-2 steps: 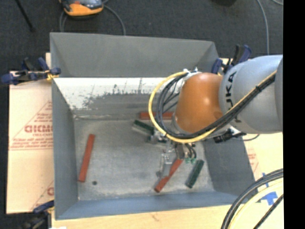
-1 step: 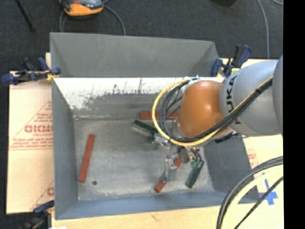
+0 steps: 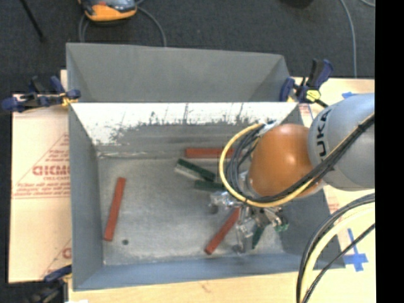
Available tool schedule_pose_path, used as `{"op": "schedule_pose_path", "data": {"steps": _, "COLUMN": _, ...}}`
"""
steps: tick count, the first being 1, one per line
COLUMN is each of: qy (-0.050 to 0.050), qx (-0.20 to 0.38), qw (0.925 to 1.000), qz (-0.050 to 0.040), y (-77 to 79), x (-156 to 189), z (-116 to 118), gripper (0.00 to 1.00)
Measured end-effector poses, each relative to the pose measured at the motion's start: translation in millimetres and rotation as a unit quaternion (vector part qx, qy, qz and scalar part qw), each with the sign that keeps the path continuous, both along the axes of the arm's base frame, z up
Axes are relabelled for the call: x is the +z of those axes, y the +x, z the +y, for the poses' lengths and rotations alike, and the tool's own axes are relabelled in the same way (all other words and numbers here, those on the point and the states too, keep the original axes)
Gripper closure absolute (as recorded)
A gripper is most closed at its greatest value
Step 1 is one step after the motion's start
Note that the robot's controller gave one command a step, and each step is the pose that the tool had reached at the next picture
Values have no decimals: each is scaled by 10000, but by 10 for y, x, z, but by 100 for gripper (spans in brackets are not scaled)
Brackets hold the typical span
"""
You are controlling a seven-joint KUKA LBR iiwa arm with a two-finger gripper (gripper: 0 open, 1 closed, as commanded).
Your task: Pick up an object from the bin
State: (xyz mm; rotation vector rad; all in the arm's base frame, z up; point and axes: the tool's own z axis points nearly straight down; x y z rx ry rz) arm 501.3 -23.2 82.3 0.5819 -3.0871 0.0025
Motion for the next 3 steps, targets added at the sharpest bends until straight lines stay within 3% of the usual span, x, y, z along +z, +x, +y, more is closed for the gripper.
{"op": "schedule_pose_path", "data": {"steps": 1, "qy": 12, "qx": 508, "qw": 9987, "qz": -18, "y": -196, "x": -7, "z": 213, "gripper": 100}}
{"op": "schedule_pose_path", "data": {"steps": 2, "qy": 12, "qx": 503, "qw": 9987, "qz": -18, "y": -195, "x": -7, "z": 213, "gripper": 100}}
{"op": "schedule_pose_path", "data": {"steps": 3, "qy": 12, "qx": 656, "qw": 9978, "qz": -11, "y": -165, "x": 1240, "z": 109, "gripper": 100}}
